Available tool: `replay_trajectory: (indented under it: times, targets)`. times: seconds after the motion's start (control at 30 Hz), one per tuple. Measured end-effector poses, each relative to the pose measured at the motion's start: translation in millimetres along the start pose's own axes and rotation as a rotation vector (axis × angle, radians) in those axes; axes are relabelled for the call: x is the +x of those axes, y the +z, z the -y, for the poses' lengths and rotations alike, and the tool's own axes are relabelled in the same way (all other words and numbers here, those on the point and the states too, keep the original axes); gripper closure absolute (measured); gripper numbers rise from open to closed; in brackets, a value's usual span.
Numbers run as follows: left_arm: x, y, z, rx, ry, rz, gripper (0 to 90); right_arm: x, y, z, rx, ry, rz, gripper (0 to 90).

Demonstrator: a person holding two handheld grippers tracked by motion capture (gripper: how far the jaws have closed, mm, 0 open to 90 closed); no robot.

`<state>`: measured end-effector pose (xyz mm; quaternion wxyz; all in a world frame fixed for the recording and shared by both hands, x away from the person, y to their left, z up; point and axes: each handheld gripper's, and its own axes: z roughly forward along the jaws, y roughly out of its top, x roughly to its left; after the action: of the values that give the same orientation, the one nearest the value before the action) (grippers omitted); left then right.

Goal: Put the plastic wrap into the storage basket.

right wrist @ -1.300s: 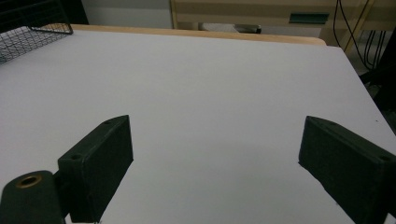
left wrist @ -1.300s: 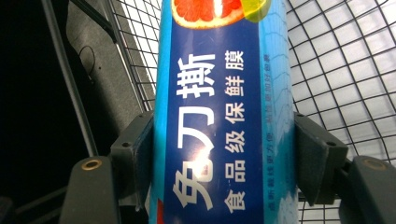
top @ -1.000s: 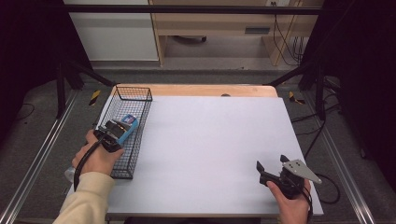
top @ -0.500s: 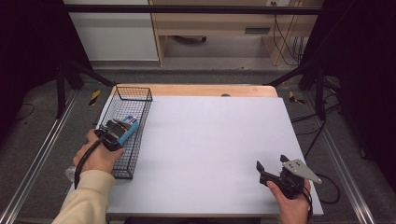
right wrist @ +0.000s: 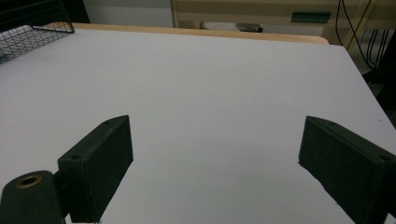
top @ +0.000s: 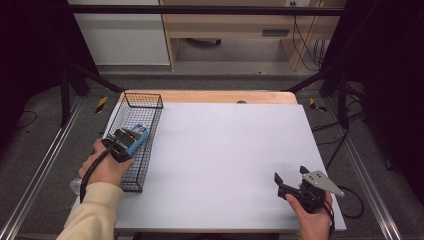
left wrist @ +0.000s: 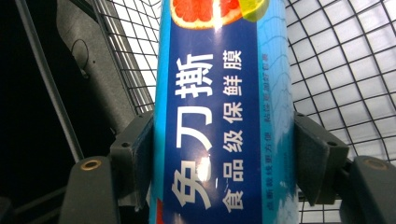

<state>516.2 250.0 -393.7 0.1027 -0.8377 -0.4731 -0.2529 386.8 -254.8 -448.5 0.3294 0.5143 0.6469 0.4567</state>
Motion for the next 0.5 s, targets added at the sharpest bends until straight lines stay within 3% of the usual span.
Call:
replay_trajectory:
  times: [0.13,0.2,0.4,0.5]
  targets:
    - [-0.9,-0.5,0.6,0.005,0.015,-0.010,29.8,-0.4,-0.1,0.0,-0.003,0.001,-0.002,10.1]
    - [-2.3,-1.5,1.1,0.005,0.023,-0.015,24.2,0.1,-0.3,-0.1,-0.001,0.003,-0.002,10.1]
    - [-1.5,-12.2,7.6,-0.075,-0.002,-0.019,14.6,-0.2,-0.8,-0.1,-0.004,0.000,-0.001,10.1]
    - [-1.1,-21.9,13.1,-0.151,-0.029,-0.008,11.3,-0.1,-0.7,-0.2,-0.004,-0.002,-0.001,10.1]
